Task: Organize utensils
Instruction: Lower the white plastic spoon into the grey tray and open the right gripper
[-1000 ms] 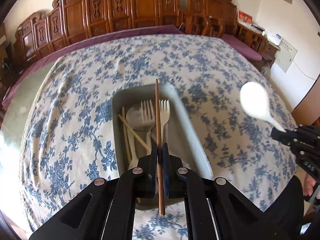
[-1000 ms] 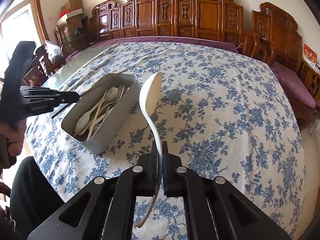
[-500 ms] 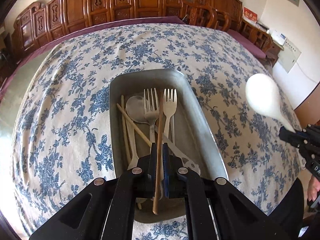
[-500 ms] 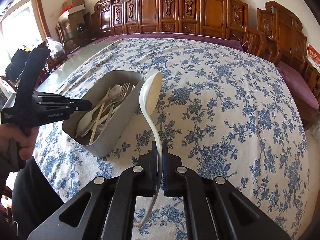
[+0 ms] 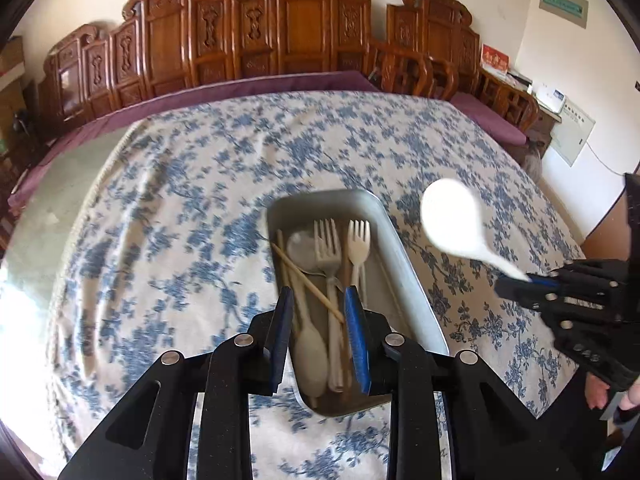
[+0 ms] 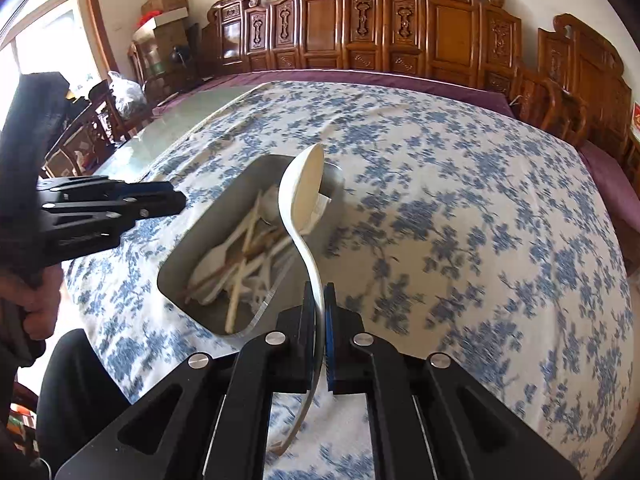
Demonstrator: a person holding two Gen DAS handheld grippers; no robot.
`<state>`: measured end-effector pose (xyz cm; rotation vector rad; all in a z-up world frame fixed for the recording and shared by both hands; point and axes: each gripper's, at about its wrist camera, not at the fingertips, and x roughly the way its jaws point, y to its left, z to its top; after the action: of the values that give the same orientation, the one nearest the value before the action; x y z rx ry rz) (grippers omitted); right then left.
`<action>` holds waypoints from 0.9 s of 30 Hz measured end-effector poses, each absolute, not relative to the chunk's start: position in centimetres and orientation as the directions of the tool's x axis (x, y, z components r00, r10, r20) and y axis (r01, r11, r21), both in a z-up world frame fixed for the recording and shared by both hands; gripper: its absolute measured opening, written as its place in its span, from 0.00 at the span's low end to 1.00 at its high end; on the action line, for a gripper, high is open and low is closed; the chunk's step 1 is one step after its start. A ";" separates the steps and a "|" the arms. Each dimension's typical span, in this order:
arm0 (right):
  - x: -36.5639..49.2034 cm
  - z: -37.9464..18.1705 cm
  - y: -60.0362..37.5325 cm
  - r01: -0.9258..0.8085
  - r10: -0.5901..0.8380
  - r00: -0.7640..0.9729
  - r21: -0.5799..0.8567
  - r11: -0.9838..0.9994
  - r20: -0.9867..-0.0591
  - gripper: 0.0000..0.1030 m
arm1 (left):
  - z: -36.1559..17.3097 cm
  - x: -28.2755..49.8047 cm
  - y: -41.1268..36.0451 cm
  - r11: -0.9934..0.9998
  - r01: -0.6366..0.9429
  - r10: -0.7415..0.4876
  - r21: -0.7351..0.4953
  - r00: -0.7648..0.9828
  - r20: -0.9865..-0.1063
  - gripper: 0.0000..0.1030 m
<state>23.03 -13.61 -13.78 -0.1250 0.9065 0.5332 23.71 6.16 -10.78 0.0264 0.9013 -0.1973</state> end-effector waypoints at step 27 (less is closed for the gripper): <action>28.6 -18.4 -3.9 -0.425 0.360 0.422 0.169 0.889 -0.832 0.05 | -11.2 23.2 14.9 0.999 0.008 -0.046 -0.053 0.622 -0.781 0.67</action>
<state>28.63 -3.87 -18.39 -0.0707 1.0233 0.4920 23.24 14.94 -11.20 -0.0460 0.8987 -0.0309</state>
